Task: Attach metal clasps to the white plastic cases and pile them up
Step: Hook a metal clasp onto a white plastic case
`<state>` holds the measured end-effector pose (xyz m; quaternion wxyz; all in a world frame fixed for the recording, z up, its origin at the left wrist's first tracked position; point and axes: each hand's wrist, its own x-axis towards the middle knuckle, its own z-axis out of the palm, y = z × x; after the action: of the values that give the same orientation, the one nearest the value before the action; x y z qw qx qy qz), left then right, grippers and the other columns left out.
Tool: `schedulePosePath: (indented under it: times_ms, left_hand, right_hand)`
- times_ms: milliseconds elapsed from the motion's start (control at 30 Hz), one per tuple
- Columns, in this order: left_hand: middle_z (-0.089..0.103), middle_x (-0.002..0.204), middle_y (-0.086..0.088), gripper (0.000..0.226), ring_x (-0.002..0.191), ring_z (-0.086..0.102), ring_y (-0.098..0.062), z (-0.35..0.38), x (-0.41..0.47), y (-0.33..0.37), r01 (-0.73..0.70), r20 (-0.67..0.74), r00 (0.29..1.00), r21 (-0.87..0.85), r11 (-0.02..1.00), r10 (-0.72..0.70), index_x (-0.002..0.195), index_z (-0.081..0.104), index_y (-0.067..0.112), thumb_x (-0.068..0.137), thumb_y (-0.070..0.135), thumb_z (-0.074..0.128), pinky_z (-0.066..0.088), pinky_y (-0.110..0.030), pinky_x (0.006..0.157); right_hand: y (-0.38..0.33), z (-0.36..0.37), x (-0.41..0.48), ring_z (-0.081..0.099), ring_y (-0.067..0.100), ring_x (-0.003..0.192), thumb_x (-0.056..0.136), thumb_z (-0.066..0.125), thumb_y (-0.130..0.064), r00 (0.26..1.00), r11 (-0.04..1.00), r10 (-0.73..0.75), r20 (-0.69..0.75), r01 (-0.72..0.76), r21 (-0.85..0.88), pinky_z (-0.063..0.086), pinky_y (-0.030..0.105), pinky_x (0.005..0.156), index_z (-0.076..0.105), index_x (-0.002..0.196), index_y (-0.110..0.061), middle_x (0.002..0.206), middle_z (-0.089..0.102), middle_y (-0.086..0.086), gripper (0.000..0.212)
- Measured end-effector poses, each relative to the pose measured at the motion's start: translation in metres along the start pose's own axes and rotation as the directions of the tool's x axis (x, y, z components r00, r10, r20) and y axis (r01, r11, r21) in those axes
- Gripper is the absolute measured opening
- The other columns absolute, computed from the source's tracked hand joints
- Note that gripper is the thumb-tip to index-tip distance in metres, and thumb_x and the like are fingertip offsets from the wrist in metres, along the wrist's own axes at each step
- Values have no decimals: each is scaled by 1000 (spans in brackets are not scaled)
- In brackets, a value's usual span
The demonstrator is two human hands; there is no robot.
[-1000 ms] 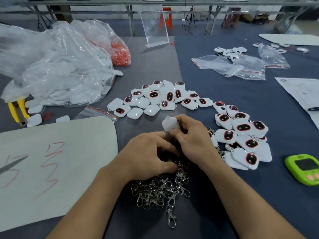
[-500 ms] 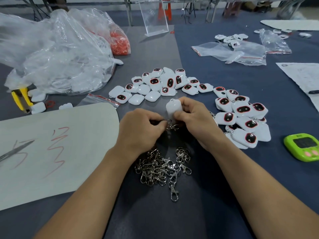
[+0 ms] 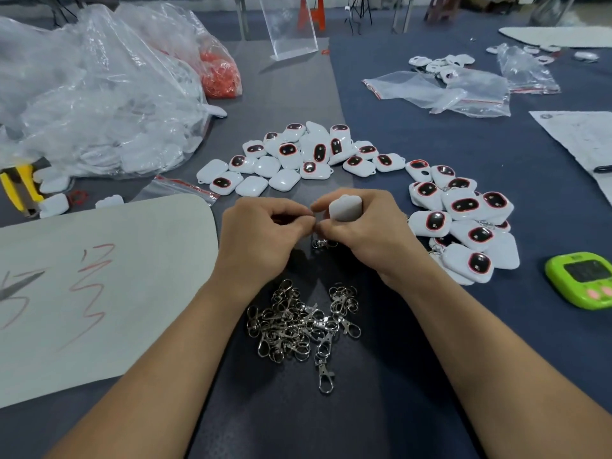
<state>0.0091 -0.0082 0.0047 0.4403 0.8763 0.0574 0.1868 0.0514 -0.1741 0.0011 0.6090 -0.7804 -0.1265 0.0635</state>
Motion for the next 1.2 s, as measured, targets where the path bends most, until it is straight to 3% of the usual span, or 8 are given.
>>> schedulePosePath:
  times_ms: [200, 433, 567, 633, 733, 867, 967, 1200]
  left_hand:
    - [77, 72, 3, 25, 64, 74, -11, -4, 0, 2, 126, 76, 992, -362, 924, -106, 77, 81, 31, 82, 6, 79, 54, -17, 64]
    - [77, 71, -4, 17, 59, 70, -14, -7, 3, 1, 185, 100, 983, -453, 872, -157, 75, 80, 21, 83, 6, 79, 51, -16, 57]
    - [75, 68, 4, 17, 59, 67, -7, -8, 1, -2, 75, 48, 997, -312, 947, -64, 76, 80, 25, 85, 11, 79, 52, -16, 60]
    - [74, 68, 13, 14, 61, 66, -1, -9, -2, -2, -42, 3, 999, -176, 984, 43, 78, 80, 28, 83, 15, 80, 52, -16, 62]
    - [75, 74, 19, 20, 67, 69, 3, -10, -3, -4, -123, -32, 992, -171, 978, 119, 81, 79, 32, 81, 12, 81, 50, -10, 65]
    - [77, 75, 11, 25, 71, 73, -6, -7, -2, -5, -21, 33, 999, -295, 955, 33, 79, 81, 31, 78, 7, 84, 54, -18, 68]
    - [77, 74, 10, 17, 67, 71, -6, -4, 1, -6, -24, 41, 998, -329, 944, 39, 79, 81, 32, 76, 15, 81, 53, -17, 66]
    - [73, 65, -3, 9, 56, 62, -19, -8, 0, -1, -14, 103, 993, -342, 940, 52, 72, 80, 29, 66, 26, 75, 49, -34, 55]
  right_hand:
    - [-6, 6, -1, 73, 11, 71, 76, 85, -20, 999, 1000, 10, -45, -11, -10, 60, 36, 69, 82, 79, -23, 72, 77, -1, 6]
    - [-13, 13, -2, 63, 5, 60, 75, 81, -9, 998, 995, -17, -64, 23, 102, 52, 23, 59, 78, 67, -20, 62, 71, -3, 14]
    - [-14, 14, -5, 71, 13, 66, 75, 83, -12, 988, 996, -86, -125, 85, -19, 59, 31, 63, 79, 73, -26, 67, 74, -4, 15]
    - [-15, 14, -6, 68, 7, 59, 76, 83, -16, 977, 981, -154, -145, 133, -144, 54, 20, 55, 78, 75, -32, 63, 72, -10, 18]
    - [-15, 18, -5, 64, 3, 54, 76, 82, -18, 964, 966, -174, -200, 127, -226, 47, 13, 49, 77, 76, -36, 59, 69, -12, 19]
    - [-15, 14, -5, 65, 13, 60, 71, 81, -10, 985, 999, -37, -169, 42, 28, 53, 33, 60, 78, 68, -25, 64, 73, 0, 15]
    - [-14, 13, -5, 63, 9, 61, 70, 81, -2, 991, 984, 33, -132, -9, 177, 51, 27, 59, 78, 66, -18, 65, 72, 2, 17]
    - [-20, 10, -7, 64, 13, 63, 76, 76, 11, 998, 972, 59, -31, -50, 229, 54, 26, 61, 76, 66, -7, 64, 69, 7, 20]
